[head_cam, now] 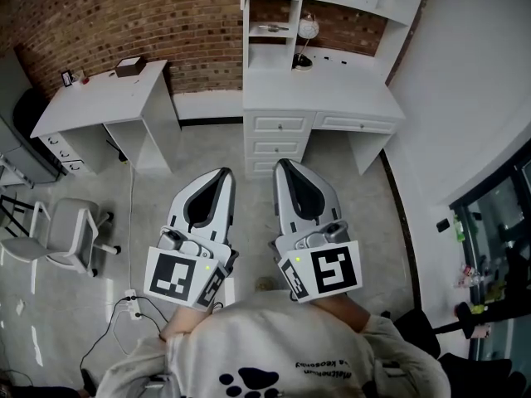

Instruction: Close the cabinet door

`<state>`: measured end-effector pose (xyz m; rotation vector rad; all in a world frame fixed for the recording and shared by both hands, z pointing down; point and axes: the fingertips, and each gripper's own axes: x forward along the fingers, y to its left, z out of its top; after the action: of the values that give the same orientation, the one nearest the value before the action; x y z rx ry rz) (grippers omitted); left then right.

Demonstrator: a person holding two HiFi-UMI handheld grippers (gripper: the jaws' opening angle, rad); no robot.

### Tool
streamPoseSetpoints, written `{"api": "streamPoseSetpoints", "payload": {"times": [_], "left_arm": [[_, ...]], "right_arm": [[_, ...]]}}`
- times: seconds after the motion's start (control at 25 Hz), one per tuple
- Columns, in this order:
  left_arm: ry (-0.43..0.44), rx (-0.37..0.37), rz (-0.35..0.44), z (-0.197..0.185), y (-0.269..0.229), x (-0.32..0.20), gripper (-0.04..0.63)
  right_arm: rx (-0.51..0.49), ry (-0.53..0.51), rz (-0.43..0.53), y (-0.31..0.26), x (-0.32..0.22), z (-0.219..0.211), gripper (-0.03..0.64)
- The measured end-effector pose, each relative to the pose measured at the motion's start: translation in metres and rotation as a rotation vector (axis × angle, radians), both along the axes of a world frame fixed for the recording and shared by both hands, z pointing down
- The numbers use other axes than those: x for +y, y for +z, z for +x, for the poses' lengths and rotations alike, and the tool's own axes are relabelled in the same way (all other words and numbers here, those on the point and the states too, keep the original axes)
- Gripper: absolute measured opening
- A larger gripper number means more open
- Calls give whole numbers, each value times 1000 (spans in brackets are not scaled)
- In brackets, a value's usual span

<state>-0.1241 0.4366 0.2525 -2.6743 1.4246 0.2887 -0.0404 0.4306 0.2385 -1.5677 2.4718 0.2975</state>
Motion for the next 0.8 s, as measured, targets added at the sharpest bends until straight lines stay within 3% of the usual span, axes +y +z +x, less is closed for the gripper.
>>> {"api": "streamPoseSetpoints", "payload": {"times": [0.52,0.8], "left_arm": [[-32,-25,1,29,0,-59,7],[-56,-10,-26,19,8,-82,8]], "right_arm": [[-35,-49,-9,4,-63,26,18],[-35,-62,-38,13,-86,20,18]]}}
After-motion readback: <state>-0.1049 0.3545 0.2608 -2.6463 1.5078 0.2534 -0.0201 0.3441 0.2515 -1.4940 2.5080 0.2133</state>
